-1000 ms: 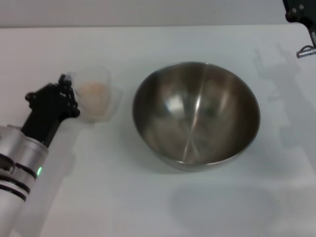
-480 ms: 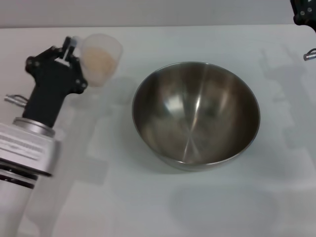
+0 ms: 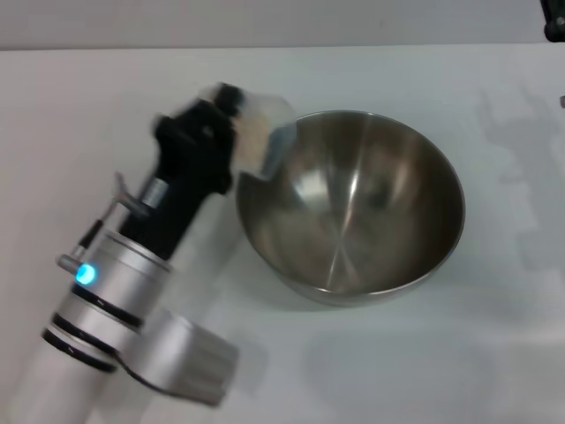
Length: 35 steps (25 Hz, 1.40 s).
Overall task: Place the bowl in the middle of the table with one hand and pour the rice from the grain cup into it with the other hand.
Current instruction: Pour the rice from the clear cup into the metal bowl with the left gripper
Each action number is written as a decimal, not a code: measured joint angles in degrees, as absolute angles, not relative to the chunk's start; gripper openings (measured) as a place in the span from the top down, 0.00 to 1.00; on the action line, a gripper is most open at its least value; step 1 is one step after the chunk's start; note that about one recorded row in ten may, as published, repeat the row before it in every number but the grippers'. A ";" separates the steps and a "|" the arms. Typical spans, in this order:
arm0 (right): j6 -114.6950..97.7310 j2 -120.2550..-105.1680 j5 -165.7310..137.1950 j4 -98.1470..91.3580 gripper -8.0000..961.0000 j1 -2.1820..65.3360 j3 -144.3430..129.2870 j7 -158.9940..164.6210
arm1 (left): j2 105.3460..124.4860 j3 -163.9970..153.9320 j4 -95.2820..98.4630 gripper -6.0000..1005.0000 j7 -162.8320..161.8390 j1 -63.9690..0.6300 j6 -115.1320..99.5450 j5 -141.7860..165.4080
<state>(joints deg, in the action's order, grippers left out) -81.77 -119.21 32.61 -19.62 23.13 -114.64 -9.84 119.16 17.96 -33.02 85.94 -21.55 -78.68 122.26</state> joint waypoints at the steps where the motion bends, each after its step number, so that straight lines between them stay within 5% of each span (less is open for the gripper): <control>1: -82.09 -119.21 32.61 -19.54 0.37 23.18 -114.58 -9.84 | 119.17 16.60 -33.13 0.96 88.80 -21.73 -78.52 122.27; 16: -83.29 -119.01 32.28 -18.69 0.38 23.53 -114.19 -9.84 | 119.18 11.02 -35.52 0.96 125.47 -21.34 -78.04 130.17; 35: -84.03 -118.82 32.11 -18.46 0.37 23.99 -113.99 -9.84 | 119.18 12.87 -36.73 0.96 126.39 -21.58 -74.89 131.62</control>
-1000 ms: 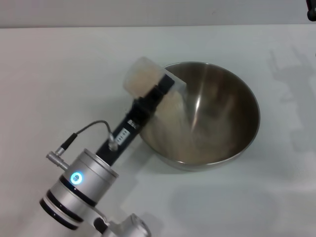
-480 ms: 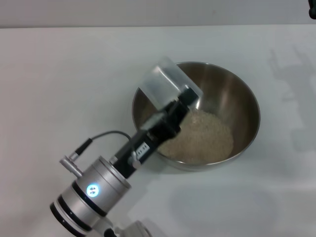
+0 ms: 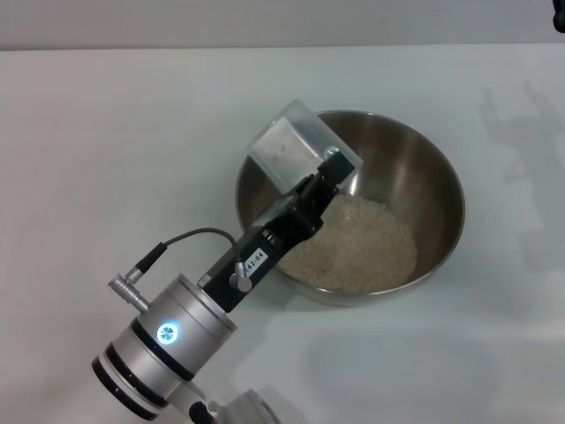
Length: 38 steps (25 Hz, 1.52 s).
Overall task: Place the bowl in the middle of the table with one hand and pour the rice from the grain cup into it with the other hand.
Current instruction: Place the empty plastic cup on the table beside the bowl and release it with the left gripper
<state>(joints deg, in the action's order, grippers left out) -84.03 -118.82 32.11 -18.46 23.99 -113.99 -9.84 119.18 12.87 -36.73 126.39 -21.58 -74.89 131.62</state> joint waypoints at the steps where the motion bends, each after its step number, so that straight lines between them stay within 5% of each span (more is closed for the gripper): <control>1: -84.04 -118.82 32.11 -18.46 0.38 23.99 -113.99 -9.84 | 119.18 12.87 -36.85 0.96 125.42 -21.48 -74.57 131.62; 22: -83.83 -118.83 32.07 -18.45 0.38 24.18 -113.99 -7.64 | 118.91 32.70 -34.65 0.96 27.50 -19.63 -60.14 107.69; 38: -83.95 -118.90 32.07 -17.93 0.38 24.01 -114.01 -7.55 | 118.93 33.87 -30.48 0.96 17.74 -21.27 -52.14 107.56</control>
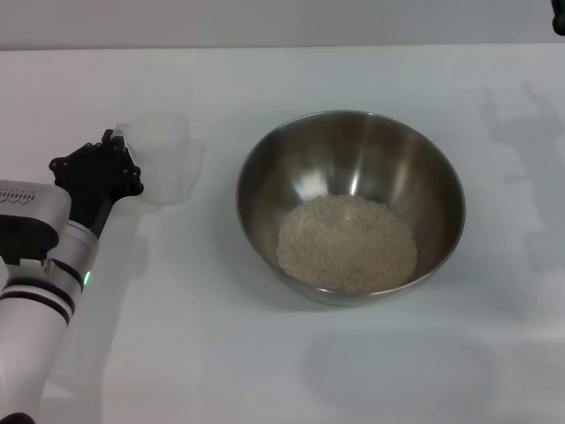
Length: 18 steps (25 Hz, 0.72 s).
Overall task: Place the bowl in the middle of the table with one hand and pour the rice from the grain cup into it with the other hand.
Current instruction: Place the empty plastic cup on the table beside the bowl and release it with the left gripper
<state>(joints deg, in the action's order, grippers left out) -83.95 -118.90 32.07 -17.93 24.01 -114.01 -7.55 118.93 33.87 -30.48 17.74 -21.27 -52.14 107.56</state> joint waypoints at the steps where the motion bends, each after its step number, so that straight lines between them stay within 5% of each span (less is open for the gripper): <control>1: -83.96 -118.90 32.08 -17.91 0.38 24.01 -114.00 -7.56 | 118.93 33.85 -30.46 0.96 17.59 -21.27 -52.06 107.69; 7: -84.00 -118.92 32.08 -17.84 0.37 23.91 -113.99 -7.56 | 118.75 33.52 -30.42 0.96 15.97 -21.19 -51.15 107.89; 18: -84.03 -118.84 32.26 -17.04 0.37 24.16 -113.99 -7.55 | 118.07 33.88 -32.94 0.76 13.54 -16.63 -51.80 110.96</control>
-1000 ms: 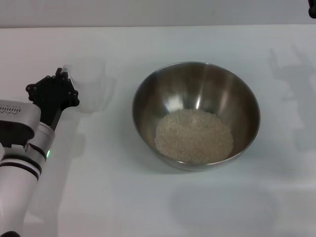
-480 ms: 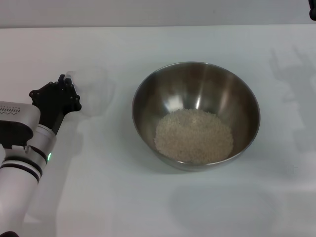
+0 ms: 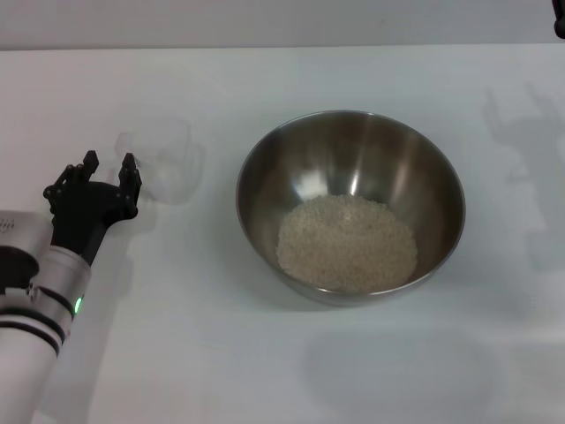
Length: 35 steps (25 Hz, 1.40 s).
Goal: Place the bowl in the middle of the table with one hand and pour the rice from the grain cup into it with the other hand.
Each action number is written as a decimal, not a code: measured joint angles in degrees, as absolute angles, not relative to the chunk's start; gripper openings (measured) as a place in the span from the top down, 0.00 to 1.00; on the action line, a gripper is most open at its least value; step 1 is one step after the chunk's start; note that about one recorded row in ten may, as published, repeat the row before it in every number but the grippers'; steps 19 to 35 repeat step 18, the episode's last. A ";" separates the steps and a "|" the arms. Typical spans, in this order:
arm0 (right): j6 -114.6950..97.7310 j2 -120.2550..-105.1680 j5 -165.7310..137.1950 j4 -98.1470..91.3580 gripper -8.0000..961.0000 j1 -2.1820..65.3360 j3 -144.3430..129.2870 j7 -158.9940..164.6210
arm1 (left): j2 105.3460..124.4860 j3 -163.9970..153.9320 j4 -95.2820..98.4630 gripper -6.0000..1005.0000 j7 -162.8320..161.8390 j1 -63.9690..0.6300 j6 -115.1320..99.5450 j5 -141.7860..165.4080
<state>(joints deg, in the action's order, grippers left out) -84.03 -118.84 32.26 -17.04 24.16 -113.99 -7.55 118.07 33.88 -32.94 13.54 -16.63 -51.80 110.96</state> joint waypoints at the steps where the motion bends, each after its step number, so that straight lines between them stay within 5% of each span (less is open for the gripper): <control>1: -84.00 -118.84 32.34 -17.04 0.37 24.18 -113.99 -7.55 | 118.04 33.90 -33.44 0.73 13.54 -15.72 -52.17 111.66; 5: -83.70 -118.83 32.47 -17.04 0.37 24.34 -113.94 -7.56 | 118.00 33.92 -34.04 0.57 13.52 -13.80 -53.48 111.80; 11: -83.55 -118.85 32.53 -16.52 0.37 24.33 -112.88 -7.57 | 118.02 32.71 -33.41 0.52 9.50 -8.46 -66.02 116.74; 18: -83.64 -119.05 32.56 -16.38 0.37 23.83 -112.36 -7.58 | 118.55 32.46 -26.58 0.52 2.47 -6.46 -82.54 124.37; 35: -83.64 -119.05 32.56 -16.38 0.37 23.83 -112.36 -7.58 | 118.55 32.46 -26.58 0.52 2.47 -6.46 -82.54 124.37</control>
